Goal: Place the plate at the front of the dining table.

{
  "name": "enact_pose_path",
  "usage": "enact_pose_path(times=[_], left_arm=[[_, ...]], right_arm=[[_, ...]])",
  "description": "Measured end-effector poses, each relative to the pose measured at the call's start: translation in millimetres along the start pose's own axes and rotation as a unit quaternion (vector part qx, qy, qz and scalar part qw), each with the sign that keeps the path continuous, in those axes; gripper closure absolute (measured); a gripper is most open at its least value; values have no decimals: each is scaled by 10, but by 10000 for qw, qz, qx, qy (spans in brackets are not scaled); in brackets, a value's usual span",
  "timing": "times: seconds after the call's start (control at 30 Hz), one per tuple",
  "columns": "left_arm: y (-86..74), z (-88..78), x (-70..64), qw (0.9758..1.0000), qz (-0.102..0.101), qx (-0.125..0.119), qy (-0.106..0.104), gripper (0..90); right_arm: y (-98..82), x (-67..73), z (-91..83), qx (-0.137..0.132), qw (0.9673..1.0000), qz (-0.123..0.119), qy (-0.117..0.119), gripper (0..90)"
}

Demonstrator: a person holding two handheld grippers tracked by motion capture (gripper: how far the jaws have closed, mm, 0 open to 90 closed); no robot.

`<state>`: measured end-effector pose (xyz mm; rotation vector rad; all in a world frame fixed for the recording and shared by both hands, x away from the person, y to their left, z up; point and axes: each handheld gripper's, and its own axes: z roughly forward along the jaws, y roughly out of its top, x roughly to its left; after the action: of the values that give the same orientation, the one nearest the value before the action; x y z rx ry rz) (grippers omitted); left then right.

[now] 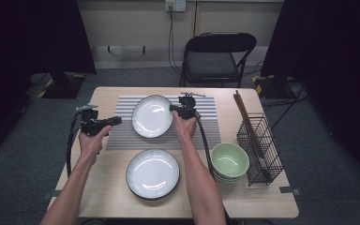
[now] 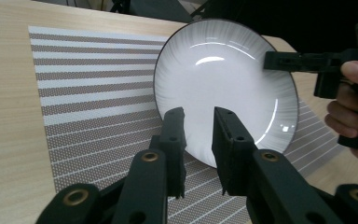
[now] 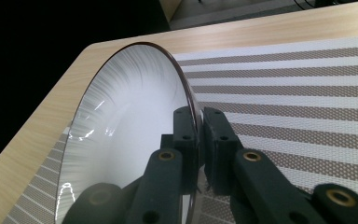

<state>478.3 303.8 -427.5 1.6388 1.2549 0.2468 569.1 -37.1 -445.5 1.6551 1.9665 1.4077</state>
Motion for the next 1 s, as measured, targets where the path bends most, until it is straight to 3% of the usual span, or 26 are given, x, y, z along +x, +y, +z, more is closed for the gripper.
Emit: enact_pose_path(times=[0.17, 0.3, 0.57, 0.8, 0.93, 1.0], left_arm=[[-63, -43, 26, 10000, -40, 16, 10, 742], [-60, -102, 5, 10000, 42, -2, 30, 734], [-49, -153, -65, 9997, 220, -45, 27, 730], [-45, -213, -45, 9997, 230, -67, 52, 738], [-47, -221, -43, 9997, 203, -70, 65, 739], [-45, -218, -38, 9998, 204, -41, 68, 740]], right_arm=[[3, -41, 12, -32, 10000, 44, -83, 848], [-12, -67, 36, 20, 9997, 5, -258, 849], [-30, -133, 55, 60, 9993, 14, -367, 855], [-120, -235, 88, 152, 9984, 145, -526, 860], [-133, -245, 103, 201, 9977, 73, -651, 846], [-147, -239, 105, 196, 9968, 92, -766, 793]])
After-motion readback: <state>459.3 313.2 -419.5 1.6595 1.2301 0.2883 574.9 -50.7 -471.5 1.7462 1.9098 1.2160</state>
